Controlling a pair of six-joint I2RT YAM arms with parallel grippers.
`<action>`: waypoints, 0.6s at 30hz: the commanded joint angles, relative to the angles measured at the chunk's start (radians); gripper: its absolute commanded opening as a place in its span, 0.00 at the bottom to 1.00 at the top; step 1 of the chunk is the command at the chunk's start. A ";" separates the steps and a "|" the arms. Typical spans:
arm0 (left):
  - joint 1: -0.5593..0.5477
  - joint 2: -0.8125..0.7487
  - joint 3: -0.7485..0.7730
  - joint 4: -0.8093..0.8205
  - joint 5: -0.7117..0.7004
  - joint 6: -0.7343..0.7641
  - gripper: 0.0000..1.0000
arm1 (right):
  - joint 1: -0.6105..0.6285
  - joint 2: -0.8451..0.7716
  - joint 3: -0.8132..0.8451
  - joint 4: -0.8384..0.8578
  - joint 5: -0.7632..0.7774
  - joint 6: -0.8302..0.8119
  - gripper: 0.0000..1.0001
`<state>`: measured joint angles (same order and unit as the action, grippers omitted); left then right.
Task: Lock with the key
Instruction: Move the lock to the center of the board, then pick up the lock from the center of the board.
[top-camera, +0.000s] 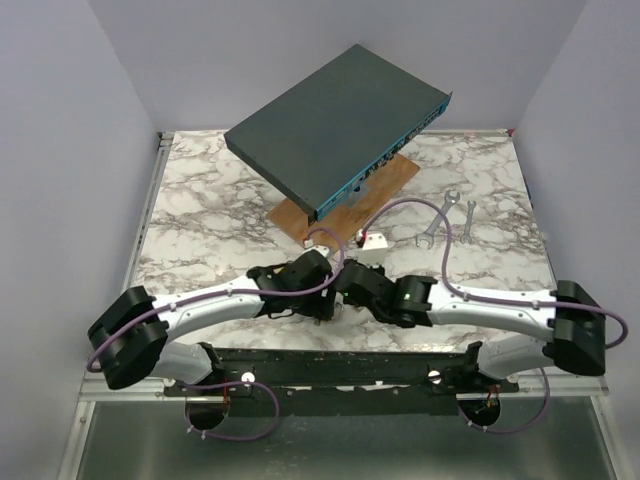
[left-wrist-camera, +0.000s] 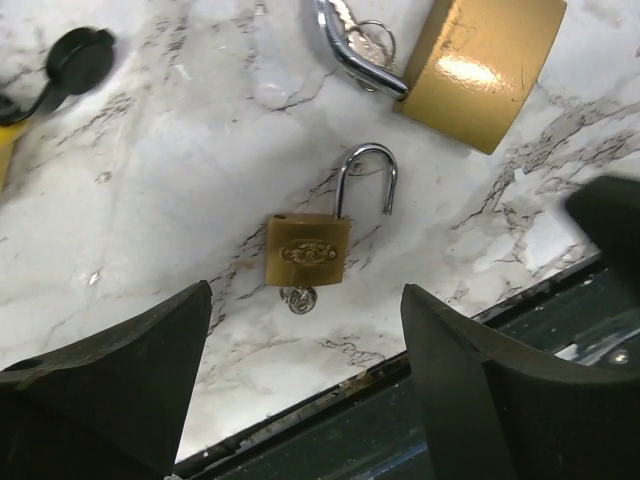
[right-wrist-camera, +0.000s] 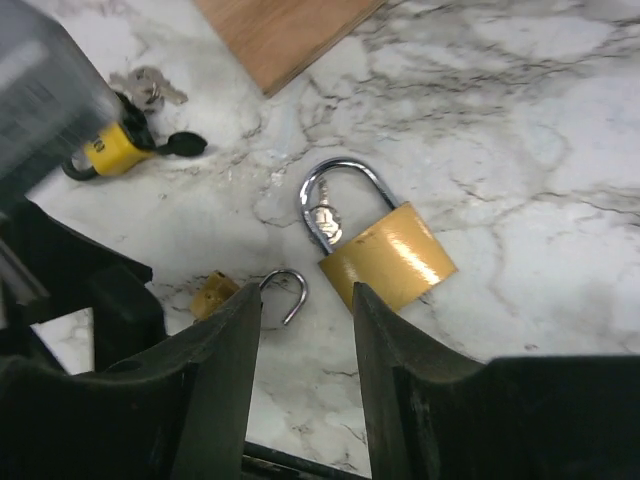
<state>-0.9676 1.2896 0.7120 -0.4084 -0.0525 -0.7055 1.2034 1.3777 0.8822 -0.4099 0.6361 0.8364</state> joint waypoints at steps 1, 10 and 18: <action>-0.079 0.110 0.088 -0.048 -0.109 0.092 0.76 | -0.014 -0.140 -0.016 -0.170 0.145 0.109 0.46; -0.123 0.238 0.135 -0.065 -0.180 0.116 0.74 | -0.045 -0.310 -0.126 -0.123 0.034 0.152 0.50; -0.124 0.256 0.111 -0.016 -0.162 0.146 0.69 | -0.066 -0.336 -0.247 0.081 -0.160 0.138 0.50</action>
<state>-1.0874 1.5349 0.8280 -0.4561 -0.1913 -0.5915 1.1522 1.0576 0.6819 -0.4603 0.5926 0.9649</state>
